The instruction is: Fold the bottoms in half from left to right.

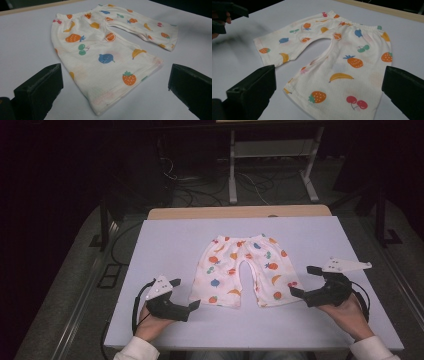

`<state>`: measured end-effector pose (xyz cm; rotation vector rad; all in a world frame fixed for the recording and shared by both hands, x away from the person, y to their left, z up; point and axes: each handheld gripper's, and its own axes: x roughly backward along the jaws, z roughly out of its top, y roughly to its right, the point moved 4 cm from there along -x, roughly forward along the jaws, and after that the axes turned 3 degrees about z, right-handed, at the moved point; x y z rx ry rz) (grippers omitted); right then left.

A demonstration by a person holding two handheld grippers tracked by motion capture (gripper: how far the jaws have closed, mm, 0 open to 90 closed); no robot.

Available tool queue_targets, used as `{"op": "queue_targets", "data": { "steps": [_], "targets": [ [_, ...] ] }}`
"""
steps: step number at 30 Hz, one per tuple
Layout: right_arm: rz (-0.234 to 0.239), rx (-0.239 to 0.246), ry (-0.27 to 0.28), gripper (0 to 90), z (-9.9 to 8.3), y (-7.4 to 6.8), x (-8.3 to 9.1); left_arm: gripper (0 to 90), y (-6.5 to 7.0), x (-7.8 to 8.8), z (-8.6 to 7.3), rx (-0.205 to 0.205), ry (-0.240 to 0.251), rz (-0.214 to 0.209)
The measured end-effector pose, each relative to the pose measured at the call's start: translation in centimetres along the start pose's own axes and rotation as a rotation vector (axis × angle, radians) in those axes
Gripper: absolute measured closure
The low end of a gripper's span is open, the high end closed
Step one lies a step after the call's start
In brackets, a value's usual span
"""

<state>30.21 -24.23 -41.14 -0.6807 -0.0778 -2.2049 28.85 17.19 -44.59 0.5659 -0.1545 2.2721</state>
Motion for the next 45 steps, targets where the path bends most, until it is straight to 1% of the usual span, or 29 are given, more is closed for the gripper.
{"op": "queue_targets", "data": {
  "steps": [6, 15, 22, 24, 33, 34, 37, 40, 45],
  "targets": [
    [0.008, 0.007, -0.007, 0.0, 1.1, 0.1, -1.0, 0.0, -0.1, 0.0, 0.0, 0.005, 0.001, 0.004],
    [0.016, 0.009, -0.018, 0.0, 1.8, 0.2, -1.9, 0.0, -0.1, 0.0, 0.0, 0.002, -0.002, 0.001],
    [0.029, 0.015, -0.024, 0.0, 2.5, 0.2, -2.8, 0.0, -0.1, -0.1, -0.1, 0.003, -0.006, 0.009],
    [0.026, 0.017, -0.028, 0.0, 2.7, 0.2, -3.2, 0.0, -0.2, 0.0, -0.1, 0.004, -0.008, 0.01],
    [0.041, 0.008, -0.027, 0.0, 3.5, 0.2, -4.3, 0.0, -0.3, 0.0, -0.1, 0.009, -0.005, 0.01],
    [0.05, 0.009, -0.03, 0.0, 3.7, 0.2, -4.6, 0.0, -0.3, 0.0, -0.1, 0.01, -0.004, 0.009],
    [0.053, 0.013, -0.033, 0.0, 3.9, 0.2, -4.8, 0.0, -0.3, 0.0, -0.1, 0.008, -0.006, 0.009],
    [0.067, 0.002, -0.036, 0.0, 4.3, 0.4, -5.5, 0.0, -0.4, -0.1, -0.2, 0.014, -0.009, 0.011],
    [0.07, 0.002, -0.036, 0.0, 4.6, 0.5, -6.2, 0.0, -0.4, 0.0, -0.2, 0.018, -0.013, 0.014]
  ]
}}
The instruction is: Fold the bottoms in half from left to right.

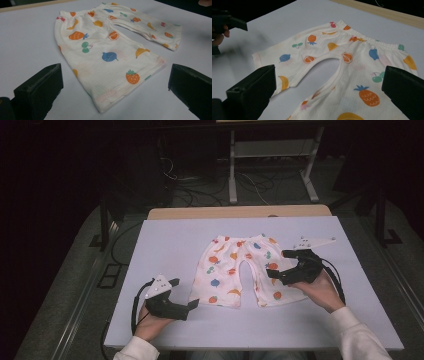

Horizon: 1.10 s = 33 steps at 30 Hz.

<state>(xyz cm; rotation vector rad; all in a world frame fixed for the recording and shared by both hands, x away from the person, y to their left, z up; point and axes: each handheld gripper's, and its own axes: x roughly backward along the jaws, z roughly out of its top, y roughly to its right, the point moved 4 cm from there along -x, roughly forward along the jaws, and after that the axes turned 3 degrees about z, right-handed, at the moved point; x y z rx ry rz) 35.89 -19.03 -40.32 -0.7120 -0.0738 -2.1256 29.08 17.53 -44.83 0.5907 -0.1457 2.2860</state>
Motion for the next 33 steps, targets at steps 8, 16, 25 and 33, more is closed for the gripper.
{"op": "queue_targets", "data": {
  "steps": [8, 16, 25, 33],
  "targets": [
    [0.01, 0.01, -0.001, 0.0, 1.1, 0.0, -1.3, 0.0, 0.0, 0.0, 0.0, 0.005, 0.004, 0.002],
    [0.015, 0.019, -0.007, 0.0, 2.4, -0.1, -2.6, 0.0, 0.0, 0.0, 0.0, 0.004, 0.003, -0.001],
    [0.028, 0.019, -0.017, 0.0, 3.4, -0.1, -4.2, 0.0, 0.0, 0.0, 0.0, 0.007, 0.004, -0.004],
    [0.034, 0.018, -0.023, 0.0, 4.1, 0.0, -5.3, 0.0, 0.2, -0.1, 0.0, -0.002, 0.006, -0.013]
  ]
}}
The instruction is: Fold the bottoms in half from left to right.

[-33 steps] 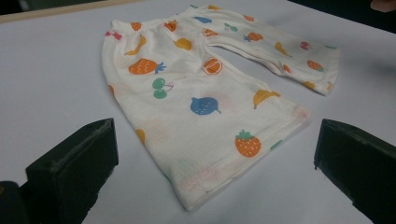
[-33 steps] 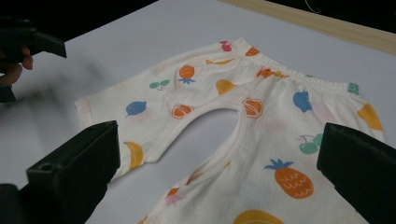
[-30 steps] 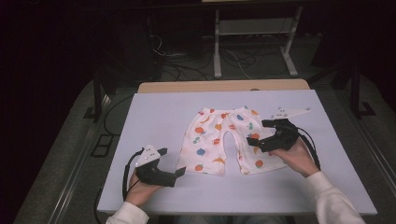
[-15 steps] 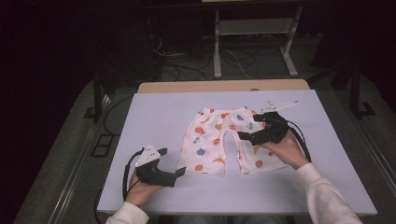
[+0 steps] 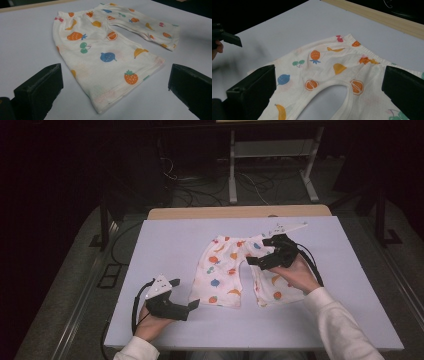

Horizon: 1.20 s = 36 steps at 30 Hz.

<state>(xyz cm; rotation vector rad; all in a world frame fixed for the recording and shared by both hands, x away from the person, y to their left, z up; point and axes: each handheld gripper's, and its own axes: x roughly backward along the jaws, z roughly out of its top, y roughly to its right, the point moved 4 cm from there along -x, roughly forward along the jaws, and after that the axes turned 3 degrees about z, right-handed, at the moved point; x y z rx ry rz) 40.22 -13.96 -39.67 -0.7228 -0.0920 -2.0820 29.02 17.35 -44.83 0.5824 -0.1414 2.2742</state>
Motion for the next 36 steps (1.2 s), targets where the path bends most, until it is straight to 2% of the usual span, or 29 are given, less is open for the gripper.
{"op": "queue_targets", "data": {
  "steps": [24, 36],
  "targets": [
    [0.013, 0.02, -0.029, 0.0, 2.3, 0.2, -3.3, 0.0, 0.0, -0.1, 0.0, 0.003, -0.006, 0.002],
    [0.025, 0.031, -0.05, 0.0, 3.4, 0.3, -5.6, 0.0, -0.1, 0.0, 0.0, 0.005, -0.002, 0.0]
  ]
}}
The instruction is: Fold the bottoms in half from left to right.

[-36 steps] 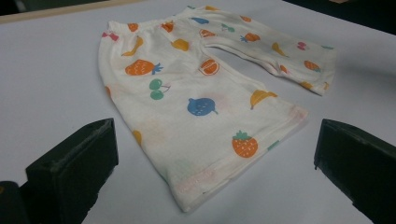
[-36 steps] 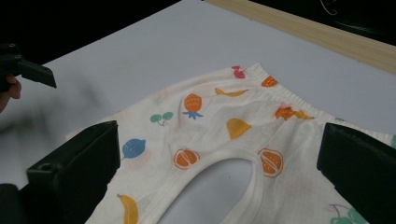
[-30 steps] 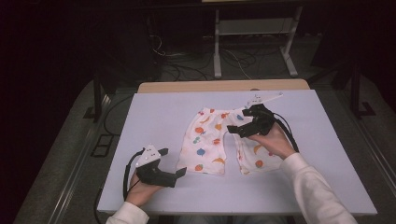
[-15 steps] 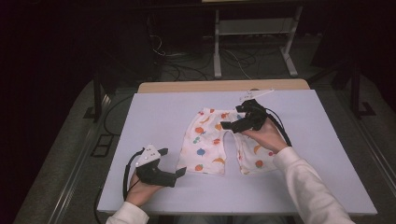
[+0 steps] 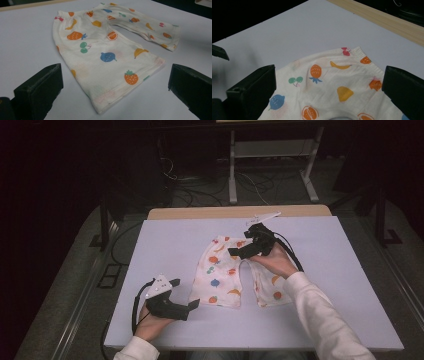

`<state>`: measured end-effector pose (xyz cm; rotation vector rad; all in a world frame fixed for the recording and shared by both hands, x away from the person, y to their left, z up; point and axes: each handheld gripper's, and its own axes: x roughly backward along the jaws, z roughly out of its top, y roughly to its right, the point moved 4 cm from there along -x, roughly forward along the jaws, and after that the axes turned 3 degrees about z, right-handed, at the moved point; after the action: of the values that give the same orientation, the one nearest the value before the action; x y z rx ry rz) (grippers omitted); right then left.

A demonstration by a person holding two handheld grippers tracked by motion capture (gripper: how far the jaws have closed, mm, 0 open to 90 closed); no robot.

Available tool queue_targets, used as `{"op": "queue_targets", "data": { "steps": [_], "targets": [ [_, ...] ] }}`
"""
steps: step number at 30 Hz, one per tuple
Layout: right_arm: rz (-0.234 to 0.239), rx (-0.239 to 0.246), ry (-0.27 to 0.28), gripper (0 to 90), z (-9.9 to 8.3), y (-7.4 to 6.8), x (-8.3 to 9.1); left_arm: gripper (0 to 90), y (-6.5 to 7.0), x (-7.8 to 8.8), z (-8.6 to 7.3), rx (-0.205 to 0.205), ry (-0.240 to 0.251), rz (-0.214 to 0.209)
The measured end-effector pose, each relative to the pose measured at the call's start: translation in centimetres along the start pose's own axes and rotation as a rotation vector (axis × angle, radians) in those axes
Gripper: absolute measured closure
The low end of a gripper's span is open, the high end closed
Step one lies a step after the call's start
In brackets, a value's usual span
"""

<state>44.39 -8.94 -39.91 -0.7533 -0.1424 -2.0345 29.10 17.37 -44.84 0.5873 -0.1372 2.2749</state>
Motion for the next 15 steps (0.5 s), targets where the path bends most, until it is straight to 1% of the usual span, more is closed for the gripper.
{"op": "queue_targets", "data": {
  "steps": [5, 6, 10, 15],
  "targets": [
    [0.002, -0.004, 0.004, 0.0, 0.7, 0.4, -0.4, 0.0, -0.1, 0.1, 0.1, 0.008, 0.008, 0.004],
    [0.004, -0.015, 0.007, 0.0, 1.0, 0.5, -0.6, 0.0, -0.1, 0.1, 0.1, 0.011, 0.011, 0.005],
    [0.002, -0.015, 0.011, 0.0, 1.4, 0.7, -0.9, 0.0, -0.1, 0.1, 0.1, 0.011, 0.012, 0.006],
    [-0.003, -0.019, -0.001, 0.0, 2.0, 1.0, -2.0, 0.0, -0.2, 0.1, 0.1, 0.011, 0.012, 0.008]
  ]
}}
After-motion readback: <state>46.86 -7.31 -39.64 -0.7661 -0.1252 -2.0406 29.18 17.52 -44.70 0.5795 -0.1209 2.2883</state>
